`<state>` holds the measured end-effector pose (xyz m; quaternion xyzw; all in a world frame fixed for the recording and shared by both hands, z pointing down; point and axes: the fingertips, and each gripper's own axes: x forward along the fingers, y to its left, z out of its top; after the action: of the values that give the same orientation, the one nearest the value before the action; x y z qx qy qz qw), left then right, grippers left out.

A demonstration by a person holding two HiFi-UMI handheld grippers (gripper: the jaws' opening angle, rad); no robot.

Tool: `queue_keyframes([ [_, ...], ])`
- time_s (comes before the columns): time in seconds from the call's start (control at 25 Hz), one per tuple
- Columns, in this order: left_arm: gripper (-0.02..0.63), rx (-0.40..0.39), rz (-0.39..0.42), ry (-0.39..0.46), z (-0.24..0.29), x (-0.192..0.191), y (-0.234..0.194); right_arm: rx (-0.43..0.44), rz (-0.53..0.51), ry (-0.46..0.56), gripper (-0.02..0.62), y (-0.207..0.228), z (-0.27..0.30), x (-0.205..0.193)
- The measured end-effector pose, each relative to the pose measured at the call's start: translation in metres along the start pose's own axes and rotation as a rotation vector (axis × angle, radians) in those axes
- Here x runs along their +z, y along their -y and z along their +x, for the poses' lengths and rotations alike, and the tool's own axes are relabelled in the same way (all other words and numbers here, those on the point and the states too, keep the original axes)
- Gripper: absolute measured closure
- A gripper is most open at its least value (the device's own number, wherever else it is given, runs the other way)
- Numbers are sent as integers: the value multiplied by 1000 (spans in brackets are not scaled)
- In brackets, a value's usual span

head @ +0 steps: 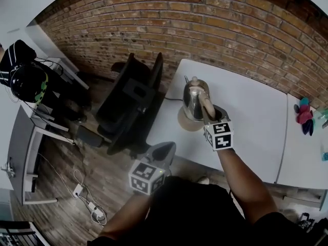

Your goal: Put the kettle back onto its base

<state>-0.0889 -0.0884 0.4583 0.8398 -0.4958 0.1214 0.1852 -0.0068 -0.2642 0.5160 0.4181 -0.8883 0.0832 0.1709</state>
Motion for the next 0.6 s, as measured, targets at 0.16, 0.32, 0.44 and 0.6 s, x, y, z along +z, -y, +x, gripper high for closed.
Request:
queue_keyframes([
  [0.16,606,-48,31,-1,-9,7,-16,-44,40,16,494,-9,3,5],
  [0.32,604,-77,39,-14,-21,4,-34,-88,60,16,494,-21,6,7],
  [0.44,605,-104,42,-15,-28,1,-42,-125,71,11,494,-28,5,6],
  [0.6,605,-149,48,-19,-36,-3,-46,-172,88,3,492,-37,0,4],
])
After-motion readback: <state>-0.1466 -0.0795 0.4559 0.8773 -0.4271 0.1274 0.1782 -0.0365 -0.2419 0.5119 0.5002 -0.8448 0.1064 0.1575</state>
